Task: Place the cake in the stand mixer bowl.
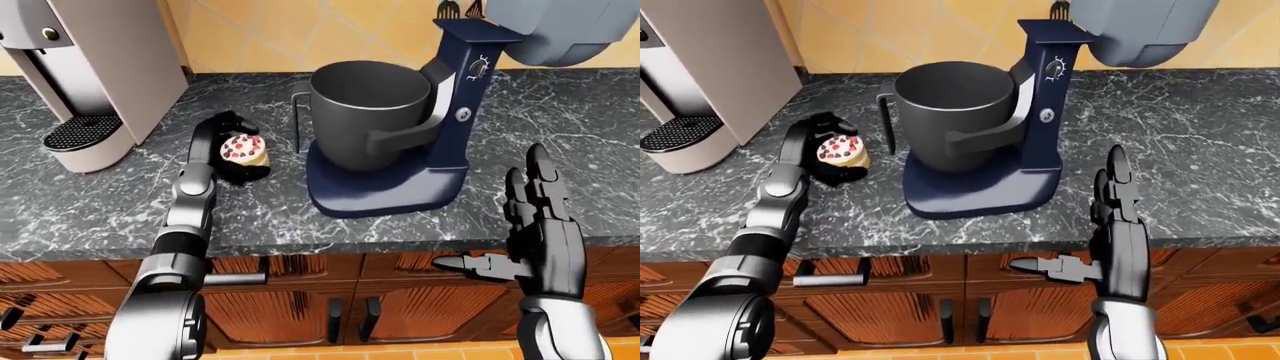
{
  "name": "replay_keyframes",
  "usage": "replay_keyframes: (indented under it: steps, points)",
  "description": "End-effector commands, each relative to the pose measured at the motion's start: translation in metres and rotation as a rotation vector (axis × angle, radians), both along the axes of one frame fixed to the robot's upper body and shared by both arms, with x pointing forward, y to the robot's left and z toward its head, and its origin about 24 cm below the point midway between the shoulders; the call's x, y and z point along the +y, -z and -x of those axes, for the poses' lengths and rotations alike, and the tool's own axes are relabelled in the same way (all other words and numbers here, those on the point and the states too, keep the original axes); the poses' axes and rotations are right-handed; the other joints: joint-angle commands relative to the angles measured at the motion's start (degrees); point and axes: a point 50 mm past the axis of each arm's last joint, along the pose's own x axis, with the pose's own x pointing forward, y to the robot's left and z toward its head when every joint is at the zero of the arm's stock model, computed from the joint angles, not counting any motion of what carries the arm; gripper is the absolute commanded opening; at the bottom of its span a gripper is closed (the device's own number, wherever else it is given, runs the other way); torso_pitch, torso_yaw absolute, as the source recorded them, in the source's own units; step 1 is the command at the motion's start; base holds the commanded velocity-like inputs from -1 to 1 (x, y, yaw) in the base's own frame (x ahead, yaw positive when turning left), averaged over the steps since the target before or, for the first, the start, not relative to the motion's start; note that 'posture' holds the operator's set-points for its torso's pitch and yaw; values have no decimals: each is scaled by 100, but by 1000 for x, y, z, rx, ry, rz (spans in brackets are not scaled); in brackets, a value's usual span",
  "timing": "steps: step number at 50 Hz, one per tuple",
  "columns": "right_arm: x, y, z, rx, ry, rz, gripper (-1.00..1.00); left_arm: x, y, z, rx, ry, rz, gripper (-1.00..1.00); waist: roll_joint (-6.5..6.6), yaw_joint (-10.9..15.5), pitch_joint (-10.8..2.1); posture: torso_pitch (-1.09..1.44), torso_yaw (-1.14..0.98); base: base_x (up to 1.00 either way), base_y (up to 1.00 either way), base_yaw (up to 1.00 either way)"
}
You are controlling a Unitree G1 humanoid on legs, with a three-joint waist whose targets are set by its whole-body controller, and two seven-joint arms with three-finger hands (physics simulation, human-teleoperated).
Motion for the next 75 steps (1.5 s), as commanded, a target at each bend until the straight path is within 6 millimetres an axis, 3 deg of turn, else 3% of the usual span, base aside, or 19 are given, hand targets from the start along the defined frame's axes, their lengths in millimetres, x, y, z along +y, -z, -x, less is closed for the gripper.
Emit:
replay_keyframes:
  steps: [1, 9, 14, 16, 37, 56, 75]
  points:
    - [2, -13, 3, -75, -6, 25, 100, -3, -4, -1, 12, 27, -16, -100, -8, 0, -72, 0, 0, 0, 0, 0]
    - [1, -13, 3, -75, -4, 25, 100, -1, -15, -2, -9, 22, -14, -100, -2, -8, -75, 0, 0, 0, 0, 0]
    - [0, -13, 4, -77, -3, 26, 100, 2, -38, -4, -43, 17, -16, -100, 3, -20, -57, 0, 0, 0, 0, 0]
    - [0, -13, 4, -77, -3, 25, 100, 1, -37, -2, -57, 16, -15, -100, 1, -19, -49, 0, 0, 0, 0, 0]
    - [1, -13, 6, -91, -2, 23, 100, -12, -105, 10, -191, 40, 18, -100, -24, -6, 30, 0, 0, 0, 0, 0]
    - [-1, -15, 9, -93, 5, 27, 100, -11, -138, 7, -238, 33, -14, -100, -47, 11, 44, 0, 0, 0, 0, 0]
    - [-4, -15, 11, -99, 12, 29, 100, -26, -178, 5, -289, 60, -66, -100, -70, 10, 66, 0, 0, 0, 0, 0]
